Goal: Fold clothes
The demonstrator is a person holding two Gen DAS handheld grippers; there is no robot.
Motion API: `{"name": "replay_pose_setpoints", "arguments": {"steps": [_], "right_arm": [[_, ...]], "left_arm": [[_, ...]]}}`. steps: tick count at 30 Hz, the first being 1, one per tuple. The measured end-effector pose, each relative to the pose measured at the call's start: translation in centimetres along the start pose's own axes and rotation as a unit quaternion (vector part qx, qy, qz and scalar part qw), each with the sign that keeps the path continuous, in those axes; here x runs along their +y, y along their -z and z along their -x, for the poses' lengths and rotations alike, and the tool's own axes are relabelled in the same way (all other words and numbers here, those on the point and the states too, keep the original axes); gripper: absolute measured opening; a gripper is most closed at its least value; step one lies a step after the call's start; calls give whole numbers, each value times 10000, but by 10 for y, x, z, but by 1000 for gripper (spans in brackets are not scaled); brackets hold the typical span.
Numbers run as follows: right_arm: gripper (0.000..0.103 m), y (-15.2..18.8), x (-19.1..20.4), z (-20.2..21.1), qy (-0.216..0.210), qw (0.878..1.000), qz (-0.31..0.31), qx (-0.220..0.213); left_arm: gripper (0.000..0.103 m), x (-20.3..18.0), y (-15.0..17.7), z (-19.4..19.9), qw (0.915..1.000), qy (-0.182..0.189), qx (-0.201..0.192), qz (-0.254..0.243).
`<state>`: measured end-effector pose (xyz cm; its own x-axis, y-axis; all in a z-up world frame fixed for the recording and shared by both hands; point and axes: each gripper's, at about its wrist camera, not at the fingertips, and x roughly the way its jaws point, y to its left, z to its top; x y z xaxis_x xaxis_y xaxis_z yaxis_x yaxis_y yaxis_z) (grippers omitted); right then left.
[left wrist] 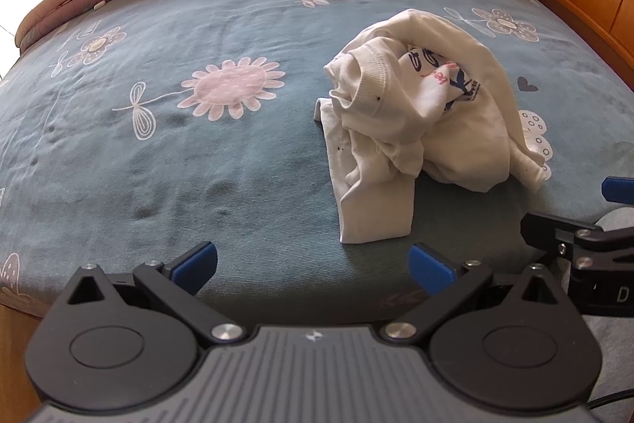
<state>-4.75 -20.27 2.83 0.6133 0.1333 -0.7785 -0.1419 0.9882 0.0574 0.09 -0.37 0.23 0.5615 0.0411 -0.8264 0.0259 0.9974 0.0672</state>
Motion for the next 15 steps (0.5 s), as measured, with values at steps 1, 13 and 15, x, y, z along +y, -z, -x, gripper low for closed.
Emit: {"name": "replay_pose_setpoints", "arguments": {"steps": [1, 13, 15], "right_arm": [[103, 0, 0, 0, 0, 10000, -2, 2], [103, 2, 1, 1, 18, 10000, 1, 8], [103, 2, 2, 2, 16, 10000, 3, 7]], "left_arm": [[102, 0, 0, 0, 10000, 2, -1, 1], [102, 0, 2, 1, 10000, 11, -3, 12], [102, 0, 2, 1, 10000, 11, 0, 16]]}}
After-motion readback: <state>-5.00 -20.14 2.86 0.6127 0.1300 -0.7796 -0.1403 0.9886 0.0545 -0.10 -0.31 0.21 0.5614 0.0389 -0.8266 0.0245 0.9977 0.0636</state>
